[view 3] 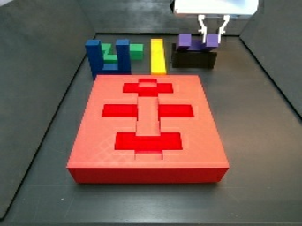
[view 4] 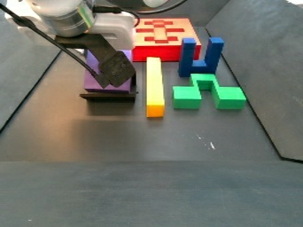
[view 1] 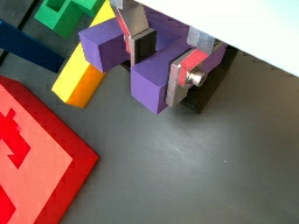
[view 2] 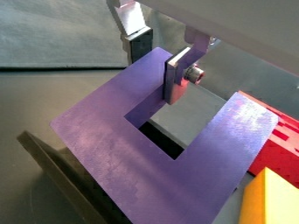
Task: Pick up the purple object. Move up. Place the purple object on the fixture. Regrasp the purple object. Move to above the board. Insert the purple object.
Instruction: Place the purple object on the fixture, then regrasp the purple object.
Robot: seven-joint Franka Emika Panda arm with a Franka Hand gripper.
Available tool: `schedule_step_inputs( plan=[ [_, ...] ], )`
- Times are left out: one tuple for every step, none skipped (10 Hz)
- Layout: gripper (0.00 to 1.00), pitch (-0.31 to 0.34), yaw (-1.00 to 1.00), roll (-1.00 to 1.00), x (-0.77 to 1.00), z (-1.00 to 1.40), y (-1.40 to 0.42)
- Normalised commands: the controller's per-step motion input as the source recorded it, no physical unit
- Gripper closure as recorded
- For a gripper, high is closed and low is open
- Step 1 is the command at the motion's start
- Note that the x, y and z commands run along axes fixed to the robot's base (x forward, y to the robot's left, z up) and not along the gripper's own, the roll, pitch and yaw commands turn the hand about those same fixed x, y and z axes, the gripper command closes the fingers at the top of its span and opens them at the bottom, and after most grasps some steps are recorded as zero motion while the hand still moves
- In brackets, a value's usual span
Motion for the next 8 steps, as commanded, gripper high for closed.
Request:
schedule_step_inputs(
  plan=[
    [1.00,-0.097,0.00,0.00,0.07,-0.16,0.00],
    [1.00,-0.111,0.00,0.00,0.10,-0.22,0.00],
    [1.00,-0.074,0.00,0.00,0.00,-0.23,0.03],
    [1.00,-0.026,0.00,0.00,0.00,-0.11,0.00],
    [1.00,0.000,0.00,0.00,0.00,0.00,0.00],
    [0.00,0.000,0.00,0.00,0.00,0.00,0.00],
    [0.00,0.000,0.00,-0.05,0.38,0.41,0.13],
    [0.00,-0.040,0.00,0.00,0.29,0.33,0.08]
  ],
)
